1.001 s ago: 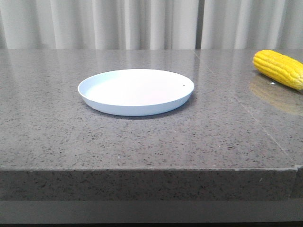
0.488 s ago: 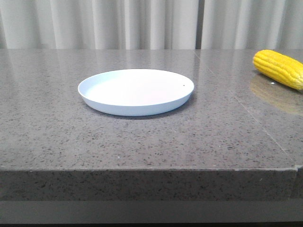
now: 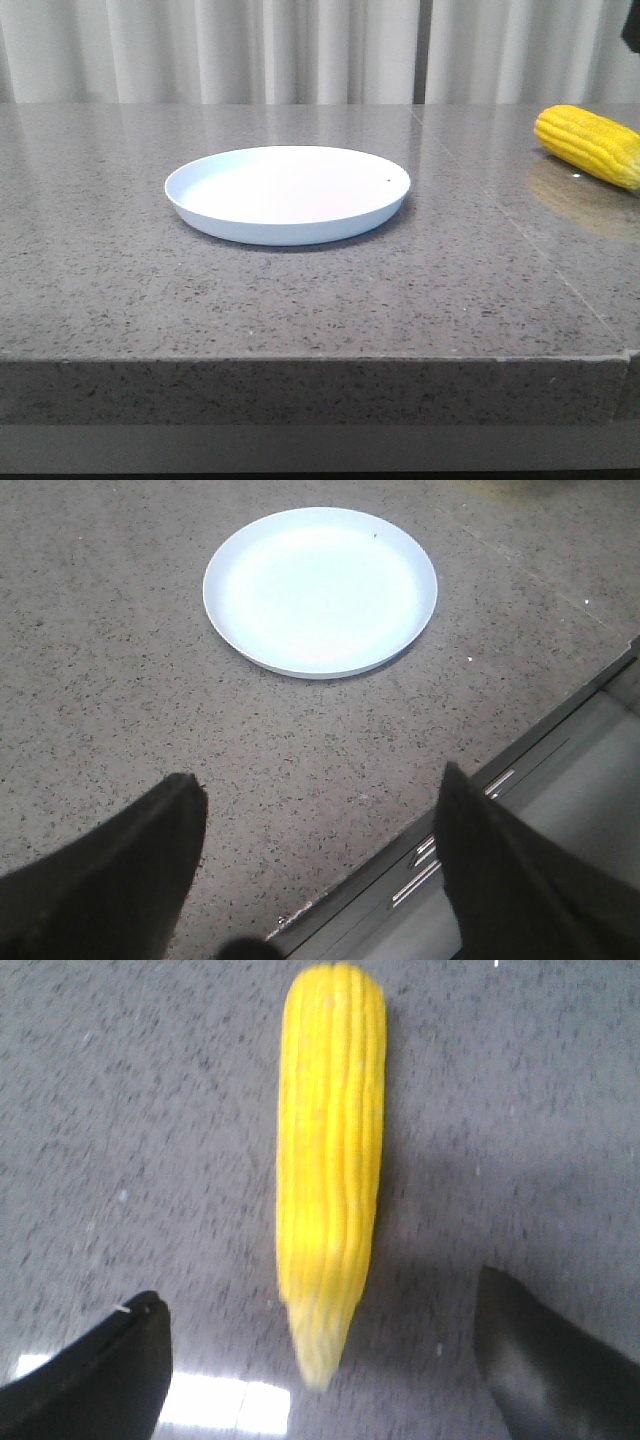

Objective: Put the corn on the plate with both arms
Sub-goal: 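Lower the right gripper and close it around the corn cob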

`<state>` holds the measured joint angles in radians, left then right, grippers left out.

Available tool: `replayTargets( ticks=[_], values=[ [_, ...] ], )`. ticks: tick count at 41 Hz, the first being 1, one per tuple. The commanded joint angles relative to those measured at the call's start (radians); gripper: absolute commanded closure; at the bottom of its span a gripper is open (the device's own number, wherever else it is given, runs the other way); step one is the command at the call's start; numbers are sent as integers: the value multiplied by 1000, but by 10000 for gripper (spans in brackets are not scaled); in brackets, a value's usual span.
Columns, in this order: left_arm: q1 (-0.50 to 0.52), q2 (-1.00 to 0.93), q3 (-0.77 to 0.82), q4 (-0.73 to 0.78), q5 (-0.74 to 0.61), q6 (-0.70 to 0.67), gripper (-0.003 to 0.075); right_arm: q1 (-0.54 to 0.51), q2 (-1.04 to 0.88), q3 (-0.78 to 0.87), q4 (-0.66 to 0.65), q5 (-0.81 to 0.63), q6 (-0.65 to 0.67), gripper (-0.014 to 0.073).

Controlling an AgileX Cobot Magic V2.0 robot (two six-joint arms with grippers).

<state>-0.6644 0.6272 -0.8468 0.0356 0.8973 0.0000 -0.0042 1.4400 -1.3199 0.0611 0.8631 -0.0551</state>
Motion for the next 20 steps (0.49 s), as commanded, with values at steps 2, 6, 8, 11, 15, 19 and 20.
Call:
replayTargets(
  ticks=[2, 6, 8, 11, 15, 19, 20],
  values=[
    [-8, 2, -27, -6, -78, -6, 240, -3, 71, -117, -10, -36, -7, -42],
    [-8, 2, -27, -6, -78, -6, 240, -3, 143, -174, -4, -39, -7, -42],
    [-8, 2, -27, -6, -78, -6, 240, -3, 181, -195, -4, -43, -7, -42],
    [-8, 2, -27, -6, -78, -6, 240, -3, 235, -225, -4, -42, -7, -42],
    [-8, 2, -27, -6, -78, -6, 240, -3, 297, -255, -3, -35, -7, -42],
    [-8, 2, -27, -6, -78, -6, 240, -3, 349, -273, 1, -27, -7, -42],
    [-8, 2, -27, -6, -78, -6, 240, -3, 357, -275, 1, -27, -7, -42]
  ],
)
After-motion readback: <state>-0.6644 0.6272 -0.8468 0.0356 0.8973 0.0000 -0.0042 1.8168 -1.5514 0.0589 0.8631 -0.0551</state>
